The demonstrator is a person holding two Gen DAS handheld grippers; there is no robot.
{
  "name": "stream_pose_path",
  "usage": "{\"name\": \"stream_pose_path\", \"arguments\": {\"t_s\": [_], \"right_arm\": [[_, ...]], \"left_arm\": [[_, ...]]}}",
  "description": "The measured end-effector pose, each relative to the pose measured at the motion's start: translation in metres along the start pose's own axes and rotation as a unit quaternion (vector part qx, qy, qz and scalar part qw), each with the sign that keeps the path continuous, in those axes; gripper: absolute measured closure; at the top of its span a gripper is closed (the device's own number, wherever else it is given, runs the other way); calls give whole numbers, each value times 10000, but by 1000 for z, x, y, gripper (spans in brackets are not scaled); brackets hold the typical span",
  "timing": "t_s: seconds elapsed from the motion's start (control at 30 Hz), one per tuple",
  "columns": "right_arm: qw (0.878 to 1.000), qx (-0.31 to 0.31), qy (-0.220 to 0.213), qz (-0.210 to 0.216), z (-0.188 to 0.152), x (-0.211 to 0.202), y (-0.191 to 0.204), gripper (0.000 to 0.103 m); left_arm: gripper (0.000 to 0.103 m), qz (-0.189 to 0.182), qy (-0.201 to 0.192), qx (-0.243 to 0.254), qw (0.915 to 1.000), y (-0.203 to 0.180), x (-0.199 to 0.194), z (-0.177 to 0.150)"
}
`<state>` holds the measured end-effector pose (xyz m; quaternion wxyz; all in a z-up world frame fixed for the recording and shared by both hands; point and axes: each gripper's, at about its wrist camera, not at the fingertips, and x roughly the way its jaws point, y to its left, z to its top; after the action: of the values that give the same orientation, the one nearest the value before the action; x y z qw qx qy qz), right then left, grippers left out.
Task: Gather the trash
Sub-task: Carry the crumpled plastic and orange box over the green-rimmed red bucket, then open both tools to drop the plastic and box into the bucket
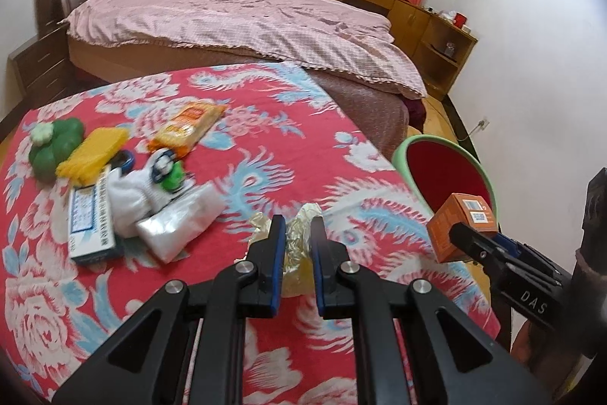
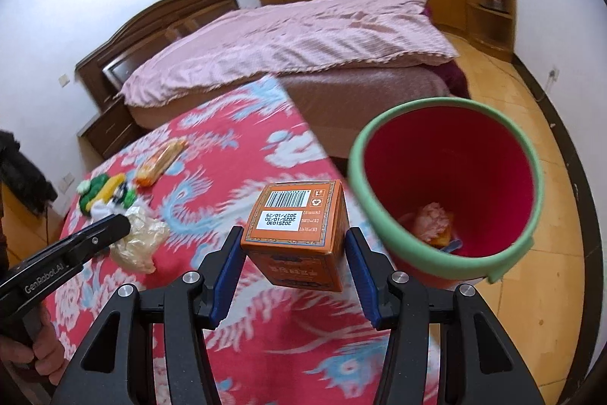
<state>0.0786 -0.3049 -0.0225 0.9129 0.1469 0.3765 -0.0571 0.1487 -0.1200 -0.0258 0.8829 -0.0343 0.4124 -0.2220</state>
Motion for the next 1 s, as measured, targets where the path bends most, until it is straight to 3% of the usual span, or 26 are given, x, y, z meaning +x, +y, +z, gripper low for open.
{"name": "stream_pose_path", "arguments": {"t_s": [0.47,1.0], "right_arm": [[9951,799,-153,-557,14,-3,-89,48],[9873,1419,-177,-694,14,4,-150,48]], "left_arm": [[91,-450,177,635,9968,-76,38,27],[91,-1035,364,1153,9873,-155,98,46]]}}
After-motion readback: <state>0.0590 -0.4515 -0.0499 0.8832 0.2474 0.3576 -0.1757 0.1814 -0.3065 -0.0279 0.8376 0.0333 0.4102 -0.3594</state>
